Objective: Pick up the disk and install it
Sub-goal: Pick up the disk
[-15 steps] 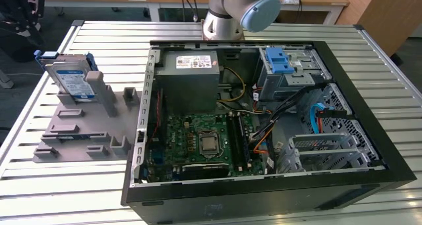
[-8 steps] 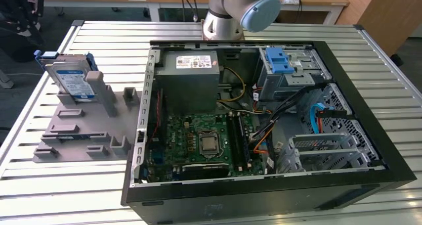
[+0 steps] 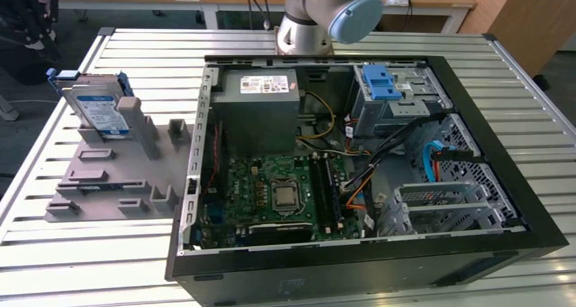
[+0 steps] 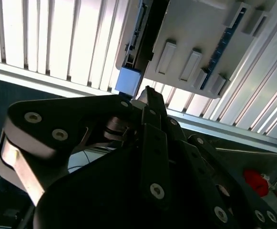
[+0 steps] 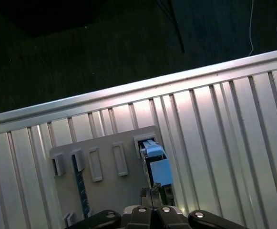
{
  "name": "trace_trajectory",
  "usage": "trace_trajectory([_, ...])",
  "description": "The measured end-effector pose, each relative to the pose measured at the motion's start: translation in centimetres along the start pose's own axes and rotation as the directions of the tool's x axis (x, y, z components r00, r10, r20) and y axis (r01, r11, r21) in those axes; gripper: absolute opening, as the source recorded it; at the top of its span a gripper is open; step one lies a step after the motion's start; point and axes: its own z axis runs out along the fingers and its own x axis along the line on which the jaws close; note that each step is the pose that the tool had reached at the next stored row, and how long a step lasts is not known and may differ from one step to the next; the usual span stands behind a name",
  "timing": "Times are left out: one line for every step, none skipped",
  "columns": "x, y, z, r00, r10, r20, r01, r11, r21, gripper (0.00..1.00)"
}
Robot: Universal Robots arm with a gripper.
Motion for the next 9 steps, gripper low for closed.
trace_trajectory([-0.01,0.0,0.01,0.9999,-0.015,0.0,0.015,0.9999,0.001,0.11])
trace_trajectory([0.0,0.0,0.01,0.9995,-0.032,-0.0003,0.032,0.9995,0.0015,0.11])
trace_trajectory([0.0,0.0,0.01,0.9988,-0.049,-0.0007,0.049,0.9988,0.0016,0.11])
trace_trajectory([0.0,0.0,0.0,0.998,-0.064,-0.0011,0.064,0.9979,0.0014,0.11])
trace_trajectory([0.0,0.01,0.0,0.9969,-0.078,-0.0015,0.078,0.9969,0.0012,0.11])
trace_trajectory([0.0,0.01,0.01,0.996,-0.089,-0.0018,0.089,0.996,0.0014,0.11])
trace_trajectory([0.0,0.01,0.02,0.9952,-0.098,-0.002,0.098,0.9952,0.002,0.11])
trace_trajectory([0.0,0.01,0.02,0.9946,-0.103,-0.0021,0.103,0.9946,0.0025,0.11])
trace_trajectory([0.0,0.01,0.02,0.9944,-0.106,-0.0023,0.106,0.9944,0.0027,0.11])
